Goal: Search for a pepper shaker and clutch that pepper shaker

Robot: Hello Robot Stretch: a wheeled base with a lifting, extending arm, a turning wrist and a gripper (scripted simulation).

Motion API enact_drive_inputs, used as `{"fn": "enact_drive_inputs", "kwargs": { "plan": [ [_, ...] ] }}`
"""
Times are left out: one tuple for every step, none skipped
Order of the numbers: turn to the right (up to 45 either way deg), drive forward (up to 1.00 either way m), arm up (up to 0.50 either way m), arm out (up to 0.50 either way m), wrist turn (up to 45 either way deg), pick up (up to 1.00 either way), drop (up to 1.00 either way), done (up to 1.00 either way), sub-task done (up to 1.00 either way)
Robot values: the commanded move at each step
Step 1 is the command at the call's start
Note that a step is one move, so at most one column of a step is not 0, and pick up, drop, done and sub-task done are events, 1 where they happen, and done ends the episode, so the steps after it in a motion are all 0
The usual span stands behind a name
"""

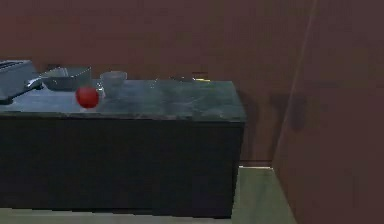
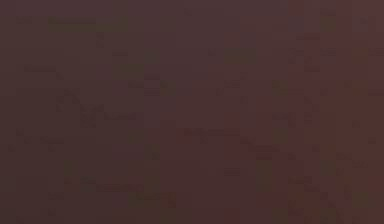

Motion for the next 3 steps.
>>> {"fn": "enact_drive_inputs", "kwargs": {
  "plan": [
    [0.0,0.6,0.0,0.0,0.0,0.0,0.0,0.0,0.0],
    [-45.0,0.0,0.0,0.0,0.0,0.0,0.0,0.0,0.0],
    [-45.0,0.0,0.0,0.0,0.0,0.0,0.0,0.0,0.0]
  ]
}}
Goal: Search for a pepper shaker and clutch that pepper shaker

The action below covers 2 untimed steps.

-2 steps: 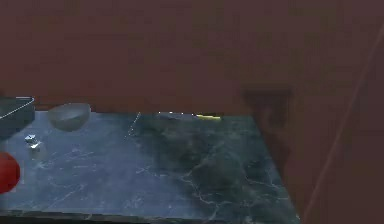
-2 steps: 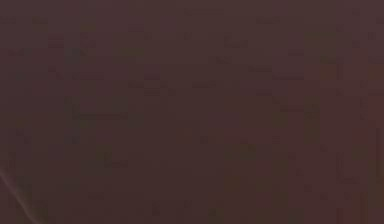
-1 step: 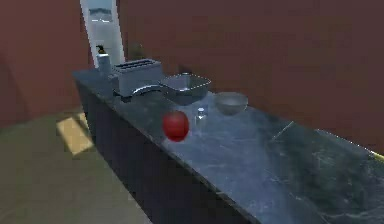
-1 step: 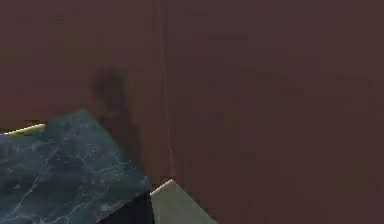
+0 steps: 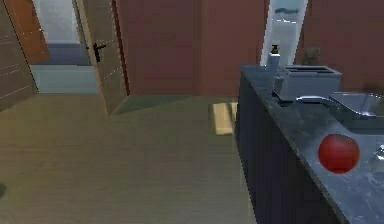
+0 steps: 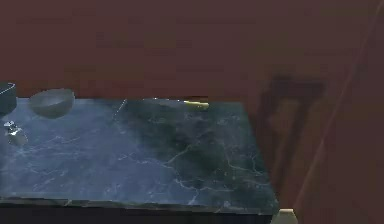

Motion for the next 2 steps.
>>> {"fn": "enact_drive_inputs", "kwargs": {
  "plan": [
    [-36.0,0.0,0.0,0.0,0.0,0.0,0.0,0.0,0.0],
    [-6.0,0.0,0.0,0.0,0.0,0.0,0.0,0.0,0.0]
  ]
}}
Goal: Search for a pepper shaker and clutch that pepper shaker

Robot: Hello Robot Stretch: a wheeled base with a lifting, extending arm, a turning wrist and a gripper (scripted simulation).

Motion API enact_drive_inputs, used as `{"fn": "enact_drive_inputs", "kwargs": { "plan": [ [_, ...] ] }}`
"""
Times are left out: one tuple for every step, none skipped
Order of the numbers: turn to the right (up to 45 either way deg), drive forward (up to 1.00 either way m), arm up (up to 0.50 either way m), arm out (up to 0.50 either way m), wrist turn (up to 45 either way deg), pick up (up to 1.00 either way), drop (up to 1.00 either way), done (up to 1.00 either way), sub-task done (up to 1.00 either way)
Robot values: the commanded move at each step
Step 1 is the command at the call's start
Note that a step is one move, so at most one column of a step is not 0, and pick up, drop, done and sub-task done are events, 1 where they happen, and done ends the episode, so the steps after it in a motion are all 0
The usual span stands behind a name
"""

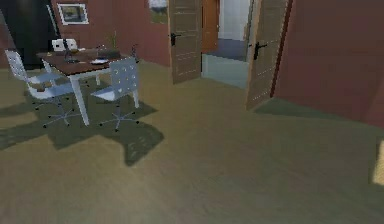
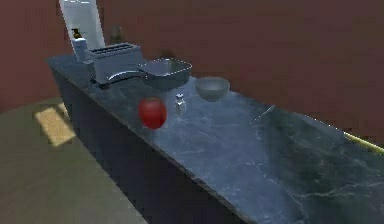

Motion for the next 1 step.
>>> {"fn": "enact_drive_inputs", "kwargs": {
  "plan": [
    [45.0,0.0,0.0,0.0,0.0,0.0,0.0,0.0,0.0]
  ]
}}
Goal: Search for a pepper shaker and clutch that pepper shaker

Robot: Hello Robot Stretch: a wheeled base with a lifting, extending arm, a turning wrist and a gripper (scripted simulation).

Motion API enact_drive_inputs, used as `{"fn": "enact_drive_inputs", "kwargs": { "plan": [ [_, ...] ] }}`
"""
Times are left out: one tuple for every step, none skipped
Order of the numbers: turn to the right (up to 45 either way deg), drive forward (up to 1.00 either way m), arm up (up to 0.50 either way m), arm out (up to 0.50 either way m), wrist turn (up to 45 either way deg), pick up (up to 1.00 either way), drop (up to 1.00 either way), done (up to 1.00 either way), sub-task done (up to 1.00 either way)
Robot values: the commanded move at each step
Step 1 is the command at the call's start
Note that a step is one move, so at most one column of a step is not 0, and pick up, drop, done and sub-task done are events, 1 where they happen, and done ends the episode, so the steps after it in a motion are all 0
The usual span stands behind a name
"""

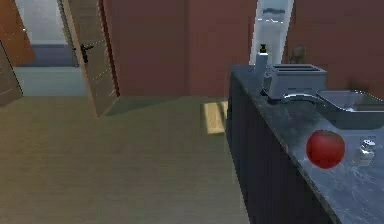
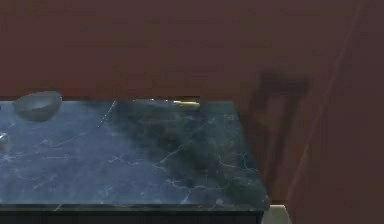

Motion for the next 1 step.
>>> {"fn": "enact_drive_inputs", "kwargs": {
  "plan": [
    [0.0,1.0,0.0,0.0,0.0,0.0,0.0,0.0,0.0]
  ]
}}
